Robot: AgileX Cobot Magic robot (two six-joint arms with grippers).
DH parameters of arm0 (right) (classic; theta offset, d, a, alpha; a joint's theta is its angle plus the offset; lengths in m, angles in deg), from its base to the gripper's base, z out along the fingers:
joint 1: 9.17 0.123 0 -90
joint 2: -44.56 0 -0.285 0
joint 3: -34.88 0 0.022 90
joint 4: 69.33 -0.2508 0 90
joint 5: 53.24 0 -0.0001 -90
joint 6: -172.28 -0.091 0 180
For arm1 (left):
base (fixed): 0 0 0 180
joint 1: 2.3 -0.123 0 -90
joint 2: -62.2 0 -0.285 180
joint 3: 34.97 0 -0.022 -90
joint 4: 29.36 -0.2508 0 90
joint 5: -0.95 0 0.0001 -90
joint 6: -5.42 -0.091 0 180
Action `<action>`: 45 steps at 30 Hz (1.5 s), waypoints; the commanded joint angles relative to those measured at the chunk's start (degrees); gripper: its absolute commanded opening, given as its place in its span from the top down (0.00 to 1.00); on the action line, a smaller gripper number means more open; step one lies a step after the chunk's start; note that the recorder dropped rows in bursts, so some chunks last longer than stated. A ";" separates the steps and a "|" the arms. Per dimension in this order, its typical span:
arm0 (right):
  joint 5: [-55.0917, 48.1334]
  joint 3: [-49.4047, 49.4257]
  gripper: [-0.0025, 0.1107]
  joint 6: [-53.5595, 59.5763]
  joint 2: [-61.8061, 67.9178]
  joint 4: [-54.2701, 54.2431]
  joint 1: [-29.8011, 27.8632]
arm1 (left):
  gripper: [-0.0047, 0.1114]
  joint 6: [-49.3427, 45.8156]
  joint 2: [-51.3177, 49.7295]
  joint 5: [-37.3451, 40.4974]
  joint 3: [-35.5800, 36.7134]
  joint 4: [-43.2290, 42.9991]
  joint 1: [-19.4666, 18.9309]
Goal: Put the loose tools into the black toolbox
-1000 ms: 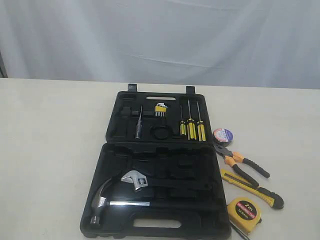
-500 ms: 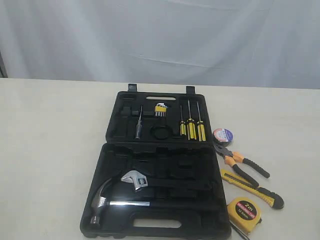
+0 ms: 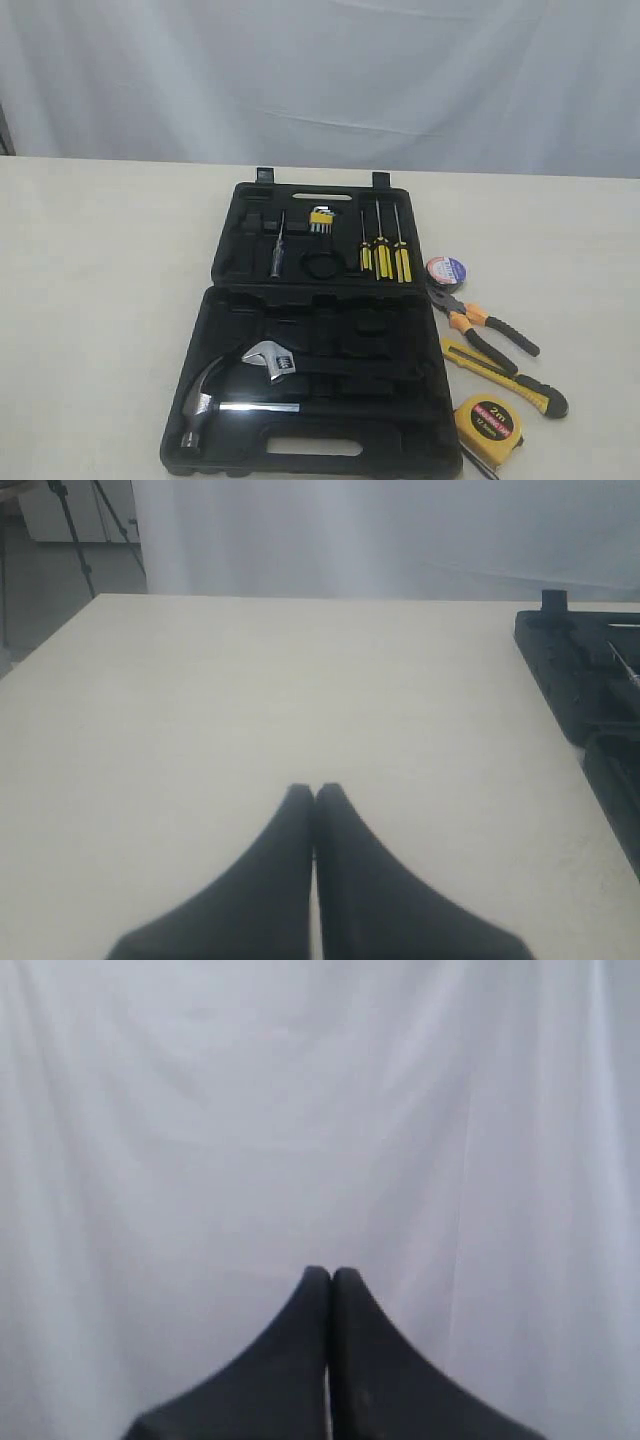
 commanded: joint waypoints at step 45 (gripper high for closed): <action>-61.96 -61.41 0.98 -7.14 75.43 -5.96 2.60 | 0.96 0.33 0.07 -0.31 0.15 0.00 0.27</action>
